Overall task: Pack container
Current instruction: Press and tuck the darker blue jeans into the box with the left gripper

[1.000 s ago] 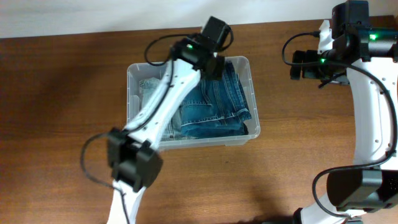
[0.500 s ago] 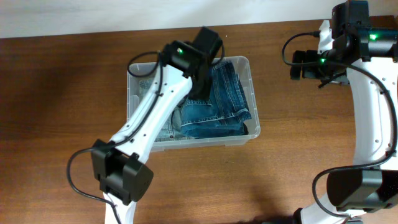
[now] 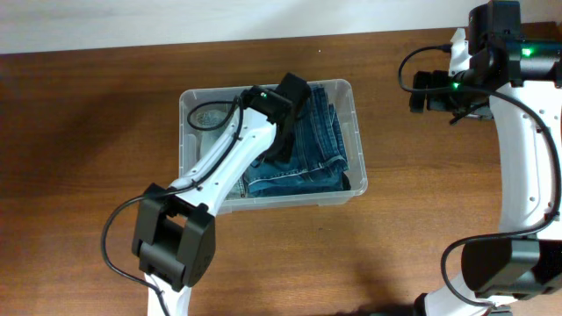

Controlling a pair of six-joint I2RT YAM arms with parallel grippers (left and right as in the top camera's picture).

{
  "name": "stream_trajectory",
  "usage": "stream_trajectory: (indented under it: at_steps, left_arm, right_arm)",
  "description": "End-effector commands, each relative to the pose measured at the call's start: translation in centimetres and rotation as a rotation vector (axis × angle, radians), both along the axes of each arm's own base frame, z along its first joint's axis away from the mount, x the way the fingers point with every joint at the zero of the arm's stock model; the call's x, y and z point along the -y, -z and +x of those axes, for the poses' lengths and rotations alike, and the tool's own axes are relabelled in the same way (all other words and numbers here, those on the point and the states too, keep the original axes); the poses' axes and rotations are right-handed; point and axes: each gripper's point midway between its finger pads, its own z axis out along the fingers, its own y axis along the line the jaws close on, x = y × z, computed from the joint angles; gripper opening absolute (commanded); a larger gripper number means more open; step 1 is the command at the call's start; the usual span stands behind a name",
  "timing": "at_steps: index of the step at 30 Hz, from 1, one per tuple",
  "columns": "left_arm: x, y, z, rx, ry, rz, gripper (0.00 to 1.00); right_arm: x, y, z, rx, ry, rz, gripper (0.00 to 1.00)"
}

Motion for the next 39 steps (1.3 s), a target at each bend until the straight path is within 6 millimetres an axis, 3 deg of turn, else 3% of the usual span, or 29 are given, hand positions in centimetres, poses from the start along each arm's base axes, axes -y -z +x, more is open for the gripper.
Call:
stream_trajectory:
  at_steps: [1,5,8,13,20,23,27,30,33,36,39]
  left_arm:
    - [1.9,-4.3,-0.1,0.061,0.013,-0.099,0.01]
    - [3.6,-8.1,-0.3,0.127,0.038,-0.213,0.00]
    - [4.5,-8.4,-1.2,0.103,0.059,-0.255,0.00]
    - [5.3,-6.2,-2.6,0.047,0.086,-0.234,0.01]
    - [6.5,-1.2,-4.1,0.010,0.125,-0.211,0.00]
    - [6.2,-0.6,-4.1,0.011,0.123,-0.200,0.01]
    - [6.4,-3.4,-2.0,0.130,0.118,-0.213,0.00]
    - [5.8,-7.6,0.6,0.303,0.090,-0.198,0.00]
    - [5.1,-10.5,2.5,0.446,0.053,-0.176,0.01]
    - [4.2,-11.8,3.9,0.538,0.015,-0.130,0.01]
    - [3.6,-11.5,4.9,0.565,-0.008,-0.097,0.01]
  right_arm:
    - [0.2,-0.5,-0.1,0.015,0.006,-0.006,0.98]
    - [0.2,-0.5,-0.1,0.015,0.006,-0.006,0.99]
    - [0.2,-0.5,-0.1,0.015,0.006,-0.006,0.99]
    - [0.2,-0.5,-0.1,0.015,0.006,-0.006,0.98]
    - [0.2,-0.5,-0.1,0.015,0.006,-0.006,0.99]
    - [0.2,-0.5,-0.1,0.015,0.006,-0.006,0.99]
    - [0.2,-0.5,-0.1,0.015,0.006,-0.006,0.99]
    - [0.2,-0.5,-0.1,0.015,0.006,-0.006,0.99]
    - [0.2,-0.5,-0.1,0.015,0.006,-0.006,0.99]
    - [0.2,-0.5,-0.1,0.015,0.006,-0.006,0.98]
    - [0.2,-0.5,-0.1,0.015,0.006,-0.006,0.99]
